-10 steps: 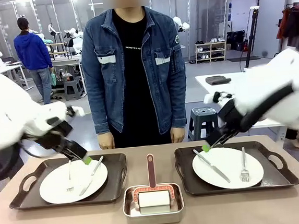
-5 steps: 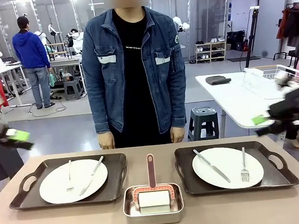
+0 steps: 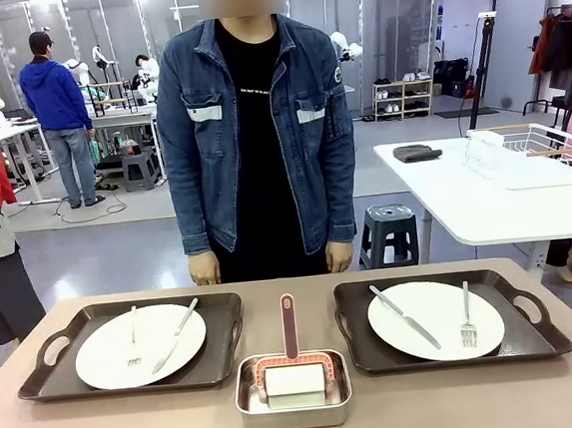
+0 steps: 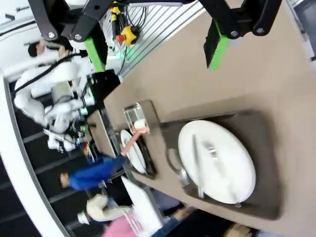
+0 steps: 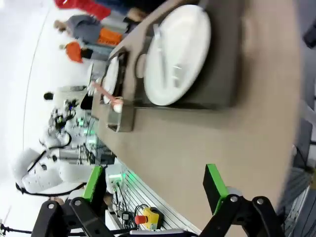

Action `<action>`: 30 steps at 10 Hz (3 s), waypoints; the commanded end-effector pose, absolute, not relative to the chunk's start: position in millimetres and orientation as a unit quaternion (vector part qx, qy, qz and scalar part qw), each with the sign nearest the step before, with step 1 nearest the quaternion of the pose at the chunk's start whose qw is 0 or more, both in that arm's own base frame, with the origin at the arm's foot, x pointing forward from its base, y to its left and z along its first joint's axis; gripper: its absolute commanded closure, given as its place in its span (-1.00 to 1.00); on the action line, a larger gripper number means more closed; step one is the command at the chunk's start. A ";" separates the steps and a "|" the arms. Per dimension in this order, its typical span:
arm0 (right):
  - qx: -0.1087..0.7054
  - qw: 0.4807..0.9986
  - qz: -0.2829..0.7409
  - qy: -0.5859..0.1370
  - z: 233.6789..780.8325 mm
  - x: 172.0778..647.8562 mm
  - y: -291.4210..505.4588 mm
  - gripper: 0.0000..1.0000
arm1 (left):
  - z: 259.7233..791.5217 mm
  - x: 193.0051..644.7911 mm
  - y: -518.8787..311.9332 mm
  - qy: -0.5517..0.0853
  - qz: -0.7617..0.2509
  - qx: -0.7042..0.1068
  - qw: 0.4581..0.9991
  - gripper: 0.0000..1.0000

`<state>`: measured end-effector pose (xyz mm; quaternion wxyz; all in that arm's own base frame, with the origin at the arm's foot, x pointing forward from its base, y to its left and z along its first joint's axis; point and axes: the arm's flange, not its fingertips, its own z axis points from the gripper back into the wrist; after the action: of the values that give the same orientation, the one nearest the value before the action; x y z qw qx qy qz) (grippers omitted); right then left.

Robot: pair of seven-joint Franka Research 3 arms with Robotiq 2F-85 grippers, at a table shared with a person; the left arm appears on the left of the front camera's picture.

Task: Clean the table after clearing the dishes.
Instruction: When the left (or right) Handle tray is removed, use the left hand (or right hand) to clean the left (or right) side of the table with the Lint Roller.

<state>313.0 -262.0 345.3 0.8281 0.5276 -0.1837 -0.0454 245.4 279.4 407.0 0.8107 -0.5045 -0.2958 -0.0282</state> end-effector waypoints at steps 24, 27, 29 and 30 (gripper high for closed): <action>0.525 0.828 -0.072 -0.184 332.0 299.6 -279.3 -1.00 | 402.1 226.1 299.4 -0.304 0.004 -0.501 0.810 -1.00; 0.525 0.828 -0.072 -0.184 332.0 299.6 -279.3 -1.00 | 402.1 226.1 299.4 -0.304 0.004 -0.501 0.810 -1.00; 0.525 0.828 -0.072 -0.184 332.0 299.6 -279.3 -1.00 | 402.1 226.1 299.4 -0.304 0.004 -0.501 0.810 -1.00; 0.525 0.828 -0.072 -0.184 332.0 299.6 -279.3 -1.00 | 402.1 226.1 299.4 -0.304 0.004 -0.501 0.810 -1.00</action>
<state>301.0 -280.0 328.5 0.8295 0.5237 -0.1793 -0.0749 229.6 299.6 402.1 0.8159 -0.4963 -0.2965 0.0088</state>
